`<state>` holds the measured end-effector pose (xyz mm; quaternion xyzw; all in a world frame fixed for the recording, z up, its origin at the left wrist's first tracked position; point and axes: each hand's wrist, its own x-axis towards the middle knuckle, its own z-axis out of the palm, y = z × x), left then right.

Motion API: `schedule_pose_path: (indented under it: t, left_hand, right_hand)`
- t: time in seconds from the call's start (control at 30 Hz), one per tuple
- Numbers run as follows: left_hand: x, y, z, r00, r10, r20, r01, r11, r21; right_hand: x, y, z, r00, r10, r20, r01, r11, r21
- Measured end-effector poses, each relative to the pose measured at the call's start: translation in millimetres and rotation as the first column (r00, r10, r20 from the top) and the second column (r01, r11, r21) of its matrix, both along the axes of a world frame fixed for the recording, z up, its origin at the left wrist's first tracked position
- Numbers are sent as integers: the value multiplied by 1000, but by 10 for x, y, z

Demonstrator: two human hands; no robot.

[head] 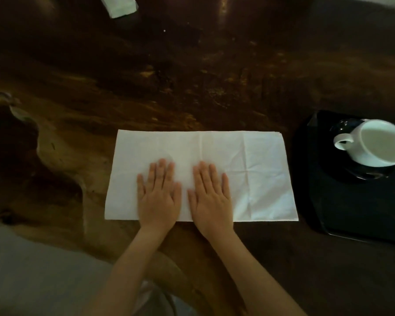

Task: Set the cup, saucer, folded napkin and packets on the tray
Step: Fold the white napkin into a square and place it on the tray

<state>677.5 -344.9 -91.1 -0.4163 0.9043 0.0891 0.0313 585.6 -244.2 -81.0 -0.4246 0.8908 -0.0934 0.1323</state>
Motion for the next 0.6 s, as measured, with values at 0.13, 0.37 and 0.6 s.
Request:
schedule_pose_path:
  t: [0.13, 0.37, 0.6]
  left_hand:
    - [214, -192, -4, 1000, -3, -25, 3, 1000, 5]
    - [475, -541, 19, 978, -203, 45, 202, 979, 29]
    - [463, -682, 240, 918, -313, 242, 316, 948, 27]
  right_hand:
    - [-312, 353, -30, 999, -24, -23, 26, 998, 64]
    - [-843, 989, 46, 985, -140, -101, 155, 974, 168]
    - [-984, 1047, 168, 999, -26, 20, 21, 974, 228]
